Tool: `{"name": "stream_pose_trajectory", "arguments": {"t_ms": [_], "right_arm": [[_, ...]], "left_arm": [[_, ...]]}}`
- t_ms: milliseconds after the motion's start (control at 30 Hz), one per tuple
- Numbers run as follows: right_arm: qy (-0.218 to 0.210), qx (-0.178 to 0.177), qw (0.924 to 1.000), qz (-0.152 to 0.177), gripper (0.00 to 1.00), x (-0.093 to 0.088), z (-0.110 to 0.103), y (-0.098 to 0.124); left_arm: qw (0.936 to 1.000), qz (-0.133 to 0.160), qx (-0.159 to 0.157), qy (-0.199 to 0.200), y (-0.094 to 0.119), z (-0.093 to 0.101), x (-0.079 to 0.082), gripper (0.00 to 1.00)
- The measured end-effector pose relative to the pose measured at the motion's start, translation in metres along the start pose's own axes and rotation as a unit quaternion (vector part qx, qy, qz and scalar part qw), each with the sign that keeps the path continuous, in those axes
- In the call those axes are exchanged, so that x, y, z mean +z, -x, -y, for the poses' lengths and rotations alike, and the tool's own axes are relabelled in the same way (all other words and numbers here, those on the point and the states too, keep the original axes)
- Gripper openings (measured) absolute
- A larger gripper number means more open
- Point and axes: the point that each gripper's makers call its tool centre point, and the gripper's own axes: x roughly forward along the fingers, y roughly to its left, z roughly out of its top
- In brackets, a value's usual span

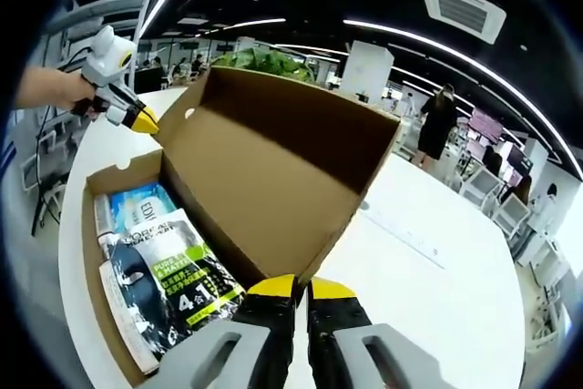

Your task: Operate the shoe box by opening the lid, removing the specified soft item, and placing it in the target area until the item is outside and the box remains undamaged.

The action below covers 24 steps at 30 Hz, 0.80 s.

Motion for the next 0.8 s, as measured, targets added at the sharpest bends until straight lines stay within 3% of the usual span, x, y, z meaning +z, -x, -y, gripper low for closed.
{"name": "stream_pose_trajectory", "arguments": {"t_ms": [800], "right_arm": [[-0.039,0.001,0.9992,0.004,0.0,0.0035,0.0068,-0.0066]], "left_arm": [[1.0,-0.008,-0.003,-0.002,-0.0082,-0.0039,0.0068,0.02]]}}
